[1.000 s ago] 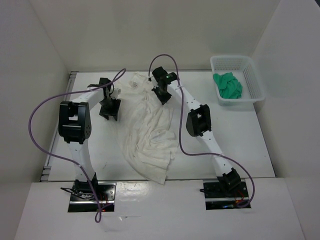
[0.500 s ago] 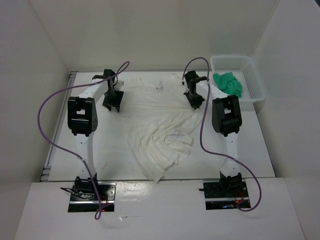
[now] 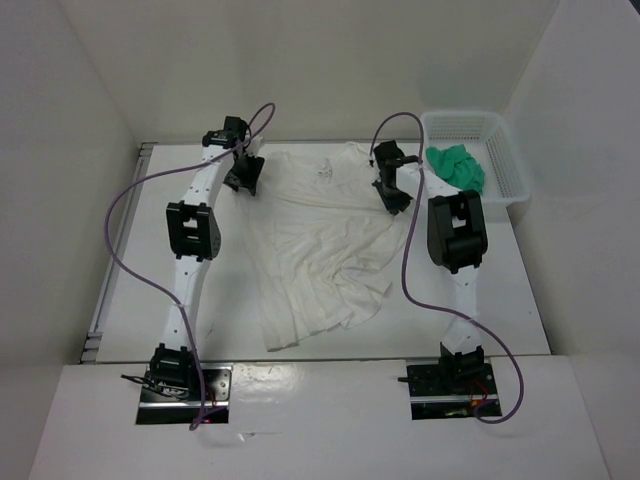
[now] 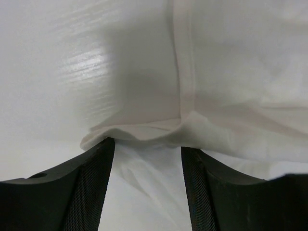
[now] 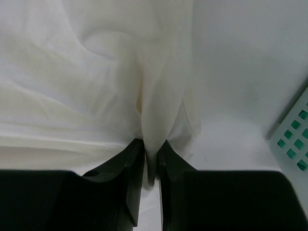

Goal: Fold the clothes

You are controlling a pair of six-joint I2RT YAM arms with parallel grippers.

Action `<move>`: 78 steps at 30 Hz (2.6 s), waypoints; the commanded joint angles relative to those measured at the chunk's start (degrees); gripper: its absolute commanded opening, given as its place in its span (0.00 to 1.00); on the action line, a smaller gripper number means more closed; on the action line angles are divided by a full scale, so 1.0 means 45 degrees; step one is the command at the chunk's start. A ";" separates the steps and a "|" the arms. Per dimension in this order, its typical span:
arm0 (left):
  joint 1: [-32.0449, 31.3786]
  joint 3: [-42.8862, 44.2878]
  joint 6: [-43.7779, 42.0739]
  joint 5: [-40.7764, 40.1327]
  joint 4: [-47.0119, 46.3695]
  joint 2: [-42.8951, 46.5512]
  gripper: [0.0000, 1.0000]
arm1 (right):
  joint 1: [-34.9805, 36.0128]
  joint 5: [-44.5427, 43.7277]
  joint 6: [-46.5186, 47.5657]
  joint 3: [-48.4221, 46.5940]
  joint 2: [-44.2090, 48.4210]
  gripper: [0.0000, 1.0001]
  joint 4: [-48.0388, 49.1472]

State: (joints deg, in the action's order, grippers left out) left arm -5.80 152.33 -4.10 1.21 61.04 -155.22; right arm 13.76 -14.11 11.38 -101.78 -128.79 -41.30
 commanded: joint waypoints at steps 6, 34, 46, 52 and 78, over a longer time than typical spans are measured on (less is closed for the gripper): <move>0.0040 0.2182 -0.0183 0.0334 0.1162 -0.1640 0.73 | -0.0401 -0.0478 -0.0223 0.0060 -0.0540 0.44 0.0604; -0.0916 -1.3461 0.0833 0.2992 -0.2978 0.7873 0.98 | 0.1786 0.1788 -0.1220 0.3086 0.4441 0.86 0.0250; -0.1953 -1.3772 0.0969 0.2095 -0.3583 0.6465 0.90 | 0.1903 0.1670 -0.1083 0.2851 0.2528 0.86 0.0252; -0.1953 -1.4690 0.0813 0.0962 -0.3700 0.6465 0.81 | 0.1903 0.1670 -0.0850 0.2851 0.1708 0.86 0.0135; 0.0176 -1.4281 -0.0048 0.2426 -0.2608 0.8123 0.81 | 0.1903 0.1045 -0.0184 0.4687 0.3230 0.86 0.0387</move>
State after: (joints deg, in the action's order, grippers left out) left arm -5.21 90.15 -4.51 7.84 46.96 -119.94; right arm 22.09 -7.53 9.69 -82.72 -115.50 -38.79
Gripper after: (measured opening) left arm 0.781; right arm 0.857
